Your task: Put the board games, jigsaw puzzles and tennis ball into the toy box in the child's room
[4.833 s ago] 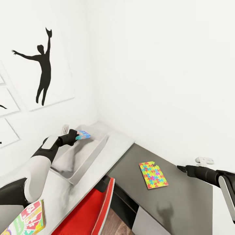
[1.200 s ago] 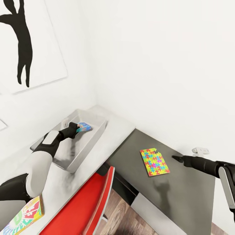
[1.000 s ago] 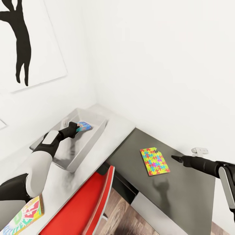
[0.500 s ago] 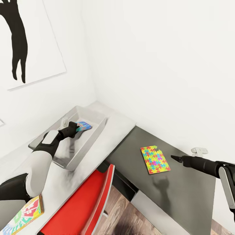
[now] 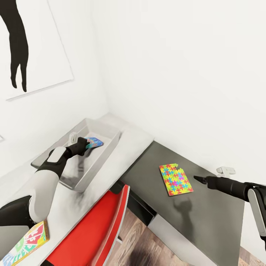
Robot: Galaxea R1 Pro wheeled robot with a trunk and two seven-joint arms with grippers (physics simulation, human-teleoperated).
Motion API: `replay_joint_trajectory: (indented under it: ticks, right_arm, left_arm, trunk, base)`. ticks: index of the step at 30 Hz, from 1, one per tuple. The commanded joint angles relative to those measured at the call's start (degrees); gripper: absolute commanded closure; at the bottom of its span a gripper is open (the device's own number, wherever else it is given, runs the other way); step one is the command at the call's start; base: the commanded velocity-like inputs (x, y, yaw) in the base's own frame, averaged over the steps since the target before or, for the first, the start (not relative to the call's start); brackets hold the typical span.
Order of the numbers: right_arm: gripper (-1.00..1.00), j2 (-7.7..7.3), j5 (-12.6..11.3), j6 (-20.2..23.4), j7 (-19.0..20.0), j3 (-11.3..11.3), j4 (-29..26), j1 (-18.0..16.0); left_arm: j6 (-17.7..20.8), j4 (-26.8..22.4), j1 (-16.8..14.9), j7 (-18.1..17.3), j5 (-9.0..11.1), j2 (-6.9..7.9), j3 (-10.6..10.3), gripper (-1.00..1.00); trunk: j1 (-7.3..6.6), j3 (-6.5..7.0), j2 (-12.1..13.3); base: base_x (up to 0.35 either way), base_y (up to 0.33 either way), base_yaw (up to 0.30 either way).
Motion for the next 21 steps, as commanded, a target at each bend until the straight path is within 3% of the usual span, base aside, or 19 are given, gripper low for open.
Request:
replay_joint_trajectory:
  ticks: [1,5,6,21]
  right_arm:
    - [-1.0,-0.01,-0.5,0.5,-0.2,-0.1,0.0,0.0]
    - [-1.0,-0.02,-0.5,0.5,-0.2,-0.1,0.0,0.0]
    - [-1.0,-0.02,-0.5,0.5,-0.2,-0.1,0.0,0.0]
    - [-1.0,-0.03,-0.5,0.5,-0.2,-0.1,0.0,0.0]
  left_arm:
    - [0.4,-0.1,-0.1,0.5,0.6,-0.02,0.2,1.0]
    - [0.4,0.0,-0.4,0.6,0.4,-0.06,0.2,1.0]
    - [0.5,0.0,-0.5,0.9,0.4,-0.08,0.2,-1.0]
    - [0.9,0.0,-0.9,2.6,0.5,-0.08,0.2,-1.0]
  trunk:
    - [0.02,-0.09,-0.1]
    - [0.02,-0.12,-0.1]
    - [0.02,-0.12,-0.1]
    - [0.02,-0.14,-0.1]
  base:
    - [0.0,0.0,0.0]
    - [0.0,0.0,0.0]
    - [0.0,0.0,0.0]
    - [0.0,0.0,0.0]
